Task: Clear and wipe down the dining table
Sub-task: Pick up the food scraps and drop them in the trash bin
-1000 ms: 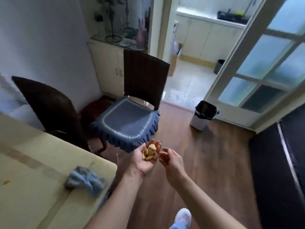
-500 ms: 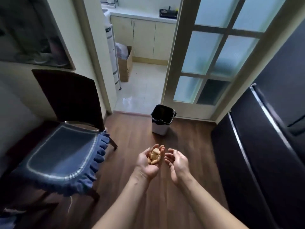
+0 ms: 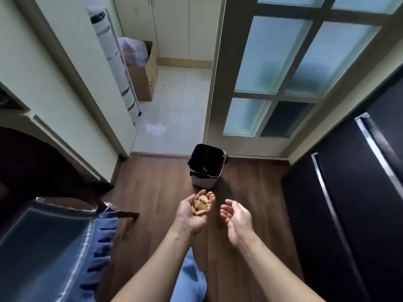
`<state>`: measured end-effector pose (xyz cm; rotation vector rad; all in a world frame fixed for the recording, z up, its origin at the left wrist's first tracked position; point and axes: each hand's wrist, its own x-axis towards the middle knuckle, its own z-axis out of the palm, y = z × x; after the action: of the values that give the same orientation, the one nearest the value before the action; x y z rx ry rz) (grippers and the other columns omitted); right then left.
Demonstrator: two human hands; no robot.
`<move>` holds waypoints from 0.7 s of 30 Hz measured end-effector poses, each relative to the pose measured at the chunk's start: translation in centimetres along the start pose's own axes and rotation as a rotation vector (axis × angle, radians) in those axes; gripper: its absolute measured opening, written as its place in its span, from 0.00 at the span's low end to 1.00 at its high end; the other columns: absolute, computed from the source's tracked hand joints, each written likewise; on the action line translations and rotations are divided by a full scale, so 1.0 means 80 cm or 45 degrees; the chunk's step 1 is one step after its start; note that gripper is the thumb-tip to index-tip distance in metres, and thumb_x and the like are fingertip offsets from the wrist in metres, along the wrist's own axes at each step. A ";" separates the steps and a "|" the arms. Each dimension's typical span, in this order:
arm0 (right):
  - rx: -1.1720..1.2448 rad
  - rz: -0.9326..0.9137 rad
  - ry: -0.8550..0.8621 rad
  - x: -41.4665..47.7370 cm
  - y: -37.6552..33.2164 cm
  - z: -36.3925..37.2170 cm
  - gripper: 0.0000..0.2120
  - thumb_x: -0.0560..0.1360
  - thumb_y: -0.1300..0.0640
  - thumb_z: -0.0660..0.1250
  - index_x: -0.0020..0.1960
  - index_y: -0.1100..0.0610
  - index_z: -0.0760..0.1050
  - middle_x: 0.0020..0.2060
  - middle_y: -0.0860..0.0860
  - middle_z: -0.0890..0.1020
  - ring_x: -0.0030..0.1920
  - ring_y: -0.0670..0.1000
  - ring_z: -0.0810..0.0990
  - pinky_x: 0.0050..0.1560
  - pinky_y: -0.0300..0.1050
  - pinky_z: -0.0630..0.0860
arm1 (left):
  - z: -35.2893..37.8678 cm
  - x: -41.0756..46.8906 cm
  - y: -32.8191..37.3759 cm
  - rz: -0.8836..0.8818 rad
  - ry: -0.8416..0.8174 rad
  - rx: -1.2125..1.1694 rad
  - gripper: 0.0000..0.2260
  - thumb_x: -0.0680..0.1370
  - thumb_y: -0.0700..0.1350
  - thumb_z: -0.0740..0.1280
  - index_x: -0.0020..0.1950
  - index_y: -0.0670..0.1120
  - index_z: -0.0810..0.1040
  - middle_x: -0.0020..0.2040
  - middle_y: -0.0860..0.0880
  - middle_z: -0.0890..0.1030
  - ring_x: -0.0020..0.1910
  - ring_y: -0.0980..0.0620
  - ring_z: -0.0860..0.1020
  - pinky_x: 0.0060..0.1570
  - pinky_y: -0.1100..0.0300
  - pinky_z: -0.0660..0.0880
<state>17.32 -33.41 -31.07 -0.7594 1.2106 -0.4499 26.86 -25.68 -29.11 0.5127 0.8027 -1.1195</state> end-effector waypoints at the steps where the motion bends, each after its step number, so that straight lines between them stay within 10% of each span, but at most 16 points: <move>1: -0.011 0.021 0.023 0.022 -0.011 0.013 0.15 0.82 0.60 0.52 0.42 0.60 0.73 0.35 0.57 0.75 0.36 0.51 0.74 0.39 0.41 0.71 | 0.015 0.019 0.014 -0.012 0.022 0.009 0.16 0.81 0.43 0.53 0.43 0.37 0.76 0.33 0.36 0.82 0.31 0.40 0.82 0.32 0.48 0.80; 21: -0.140 0.366 0.104 0.451 -0.021 0.107 0.10 0.80 0.62 0.55 0.52 0.64 0.75 0.40 0.57 0.77 0.42 0.52 0.77 0.46 0.42 0.75 | 0.119 0.423 0.154 0.068 0.357 0.115 0.12 0.80 0.42 0.57 0.42 0.39 0.77 0.38 0.40 0.82 0.44 0.44 0.78 0.38 0.49 0.80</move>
<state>36.75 -56.67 -52.52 -0.6515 1.4054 -0.1793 48.29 -47.88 -50.00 0.7743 0.9778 -1.0505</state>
